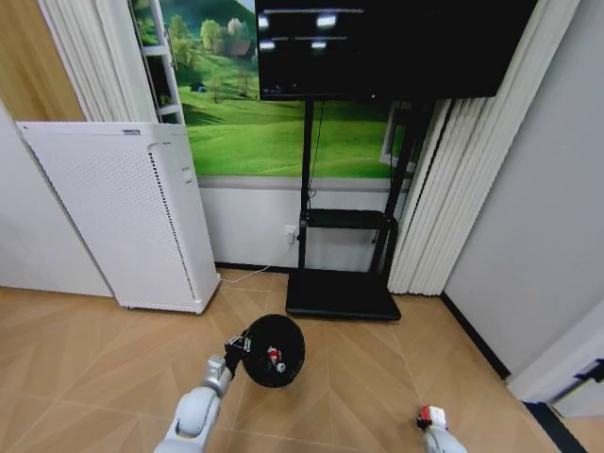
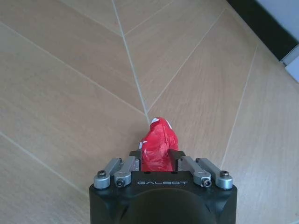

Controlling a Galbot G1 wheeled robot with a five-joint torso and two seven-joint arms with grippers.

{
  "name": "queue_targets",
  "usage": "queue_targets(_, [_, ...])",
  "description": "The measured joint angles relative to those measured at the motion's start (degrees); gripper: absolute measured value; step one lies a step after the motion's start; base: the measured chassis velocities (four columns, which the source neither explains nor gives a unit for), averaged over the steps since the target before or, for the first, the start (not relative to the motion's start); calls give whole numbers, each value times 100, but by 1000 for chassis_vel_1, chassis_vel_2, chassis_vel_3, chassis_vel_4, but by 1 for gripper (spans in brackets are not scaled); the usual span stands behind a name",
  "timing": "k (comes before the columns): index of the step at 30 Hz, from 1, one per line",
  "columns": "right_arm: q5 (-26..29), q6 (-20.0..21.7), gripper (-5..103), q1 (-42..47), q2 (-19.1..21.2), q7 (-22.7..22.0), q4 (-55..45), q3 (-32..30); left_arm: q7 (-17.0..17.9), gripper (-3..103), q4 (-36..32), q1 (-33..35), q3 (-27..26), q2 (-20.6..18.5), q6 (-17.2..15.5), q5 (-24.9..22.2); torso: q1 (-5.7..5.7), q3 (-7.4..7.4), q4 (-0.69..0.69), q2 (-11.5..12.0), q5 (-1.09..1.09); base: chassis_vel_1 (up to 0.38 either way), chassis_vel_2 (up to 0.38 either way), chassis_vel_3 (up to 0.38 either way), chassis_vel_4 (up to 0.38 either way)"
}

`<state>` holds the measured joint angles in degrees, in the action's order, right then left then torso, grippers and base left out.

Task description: Pick up the trash bin and place the garbage on the floor into it.

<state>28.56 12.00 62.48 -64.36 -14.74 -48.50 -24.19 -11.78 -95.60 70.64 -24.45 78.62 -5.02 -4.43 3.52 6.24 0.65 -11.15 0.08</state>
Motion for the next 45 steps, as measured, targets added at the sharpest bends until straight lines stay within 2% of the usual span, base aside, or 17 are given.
queue_targets(5, [100,101,20,231,308,-206,-601,-32,0,6,34,-52,37,25,1,4,0,0,0,0,-6,0,0,0,0])
queue_targets(8, [75,164,4,352,534,-298,-799,-75,2,6,80,-89,69,57,4,29,0,0,2,0,-7,0,0,0,0])
queue_targets(20, [15,87,0,410,562,-285,-702,-141,6,6,86,-91,108,109,8,57,0,0,1,0,-7,0,0,0,0])
queue_targets(24, [-36,31,16,315,511,-172,-667,-116,8,6,48,-75,84,94,9,57,0,0,-1,0,-8,0,0,0,0])
queue_targets(25, [-36,31,16,315,511,-172,-667,-116,8,6,48,-75,84,94,9,57,0,0,-1,0,-8,0,0,0,0])
queue_targets(27, [-98,14,32,316,493,192,-708,-158,9,6,32,-57,68,91,9,56,0,0,0,0,-8,0,0,0,0])
queue_targets(28, [-98,14,32,316,493,192,-708,-158,9,6,32,-57,68,91,9,56,0,0,0,0,-8,0,0,0,0])
queue_targets(30, [-157,-91,43,324,489,535,-739,-204,9,6,27,-51,65,90,9,56,0,0,1,0,-8,0,0,0,0])
queue_targets(31, [-157,-91,43,324,489,535,-739,-204,9,6,27,-51,65,90,9,56,0,0,1,0,-8,0,0,0,0])
queue_targets(32, [-272,-209,49,322,492,660,-723,-212,9,6,27,-50,65,89,9,56,0,0,0,-1,-8,0,0,0,0])
queue_targets(34, [-422,-282,49,318,499,746,-700,-222,9,6,26,-50,63,89,9,56,0,0,1,0,-8,0,0,0,0])
queue_targets(35, [-568,-361,59,316,509,843,-681,-232,9,6,24,-50,63,88,9,56,0,0,1,0,-8,0,0,0,0])
queue_targets(37, [-617,-398,65,309,510,877,-669,-233,9,6,24,-50,62,88,9,56,0,0,1,0,-8,0,0,0,0])
queue_targets(39, [-626,-417,76,277,505,882,-638,-225,9,6,24,-53,62,93,9,56,0,0,1,0,-9,0,0,0,0])
queue_targets(40, [-626,-417,76,277,505,882,-638,-225,9,6,24,-53,62,93,9,56,0,0,1,0,-9,0,0,0,0])
queue_targets(43, [-629,-419,91,221,488,879,-580,-200,9,6,29,-59,56,96,10,56,0,0,0,0,-8,-29,-19,16,36])
queue_targets(45, [-628,-414,96,195,484,874,-559,-184,9,6,39,-63,51,95,10,56,0,0,-1,0,-8,-76,-58,47,59])
